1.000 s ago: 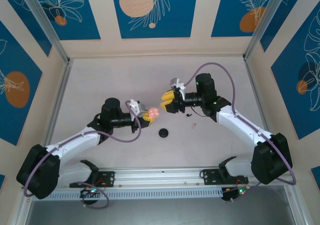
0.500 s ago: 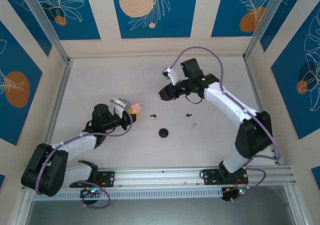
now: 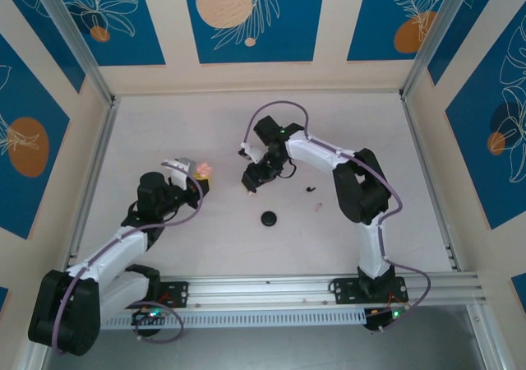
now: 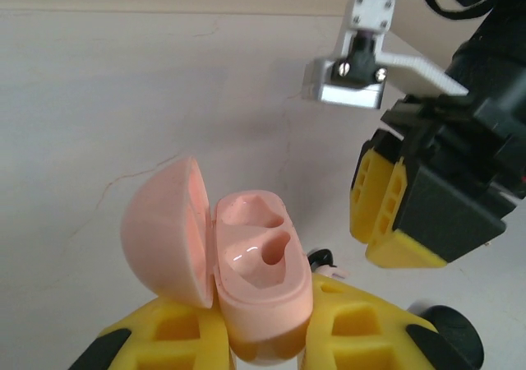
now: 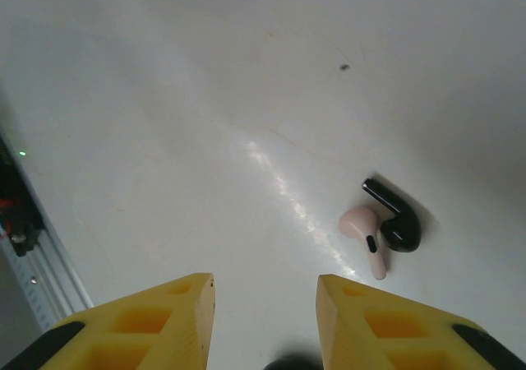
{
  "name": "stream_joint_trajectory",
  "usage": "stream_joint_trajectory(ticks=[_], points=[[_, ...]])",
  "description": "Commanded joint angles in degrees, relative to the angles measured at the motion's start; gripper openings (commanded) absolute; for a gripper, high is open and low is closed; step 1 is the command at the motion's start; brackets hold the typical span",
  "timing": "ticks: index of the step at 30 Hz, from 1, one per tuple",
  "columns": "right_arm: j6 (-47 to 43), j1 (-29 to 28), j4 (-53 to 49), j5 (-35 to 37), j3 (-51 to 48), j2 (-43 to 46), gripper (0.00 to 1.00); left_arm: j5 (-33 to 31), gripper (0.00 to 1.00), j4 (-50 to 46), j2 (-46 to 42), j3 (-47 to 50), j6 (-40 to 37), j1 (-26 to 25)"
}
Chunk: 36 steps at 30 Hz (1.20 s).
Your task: Insert the wireless bluetooth earbuds into the charging case
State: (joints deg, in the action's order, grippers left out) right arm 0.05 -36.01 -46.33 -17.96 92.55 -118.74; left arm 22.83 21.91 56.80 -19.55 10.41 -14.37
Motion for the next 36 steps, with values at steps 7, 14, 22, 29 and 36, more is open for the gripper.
stream_joint_trajectory(ticks=[7,14,22,29,36], points=[[2.33,-0.42,-1.33,2.22,0.29,-3.64,0.37,-1.03,0.16,-1.94,-0.54,-0.66,0.17,1.19],[2.71,-0.73,-1.21,4.07,-0.02,-5.44,0.36,-0.73,0.16,-2.49,-0.76,-1.28,-0.23,1.23],[2.49,-0.99,-0.22,4.21,-0.31,-6.18,0.36,-0.42,0.16,-2.18,-0.55,-1.28,-0.45,1.27],[1.87,-1.51,-0.24,2.92,1.52,-7.55,0.36,-0.22,0.16,-2.05,-0.46,-1.37,-0.41,1.27],[1.19,-2.78,-1.23,7.07,3.14,-8.40,0.36,-0.59,0.16,-2.40,-1.17,-1.37,-0.51,1.30]])
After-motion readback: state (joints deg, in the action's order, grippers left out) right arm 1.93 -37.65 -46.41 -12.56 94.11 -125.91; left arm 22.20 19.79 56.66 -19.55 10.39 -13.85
